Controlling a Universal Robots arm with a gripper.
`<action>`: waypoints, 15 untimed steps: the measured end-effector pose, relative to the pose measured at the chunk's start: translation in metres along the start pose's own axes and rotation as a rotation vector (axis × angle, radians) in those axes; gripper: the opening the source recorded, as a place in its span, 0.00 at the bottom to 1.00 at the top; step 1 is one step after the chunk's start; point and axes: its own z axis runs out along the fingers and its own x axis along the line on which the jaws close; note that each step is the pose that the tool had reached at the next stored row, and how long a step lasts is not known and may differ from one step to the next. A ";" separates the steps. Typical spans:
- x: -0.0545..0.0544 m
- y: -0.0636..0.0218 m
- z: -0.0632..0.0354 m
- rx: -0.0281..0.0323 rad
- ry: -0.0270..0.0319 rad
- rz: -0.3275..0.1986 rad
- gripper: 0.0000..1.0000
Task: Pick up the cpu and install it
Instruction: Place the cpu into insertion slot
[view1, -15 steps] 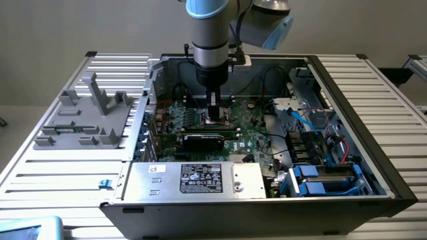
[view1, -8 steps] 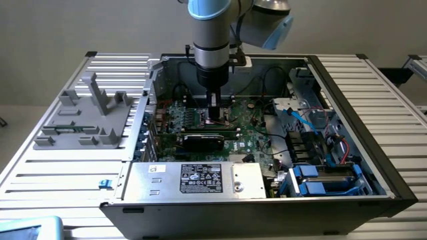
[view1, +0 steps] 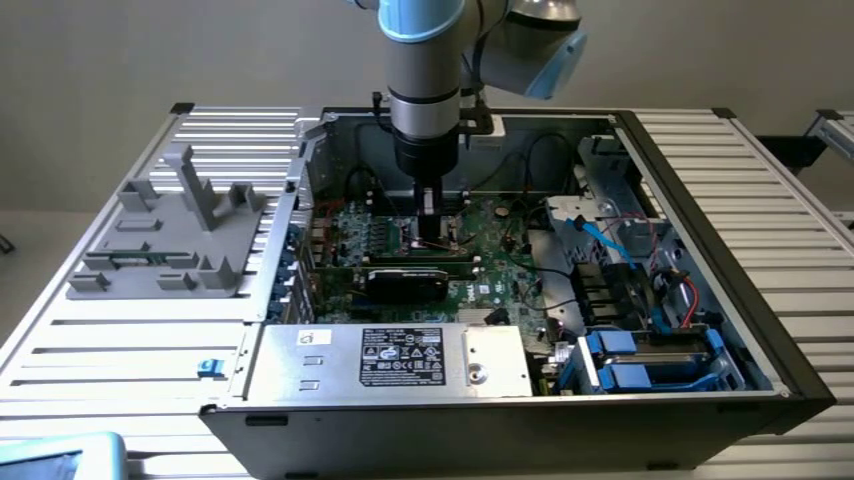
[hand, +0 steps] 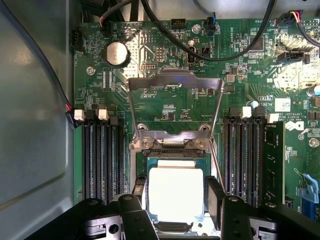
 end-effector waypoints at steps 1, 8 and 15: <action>0.000 0.0000 0.0000 -0.0001 0.0000 0.000 0.56; 0.000 0.0002 0.0003 -0.0003 -0.0034 0.000 0.56; 0.001 0.0005 0.0019 0.0010 -0.0063 0.000 0.56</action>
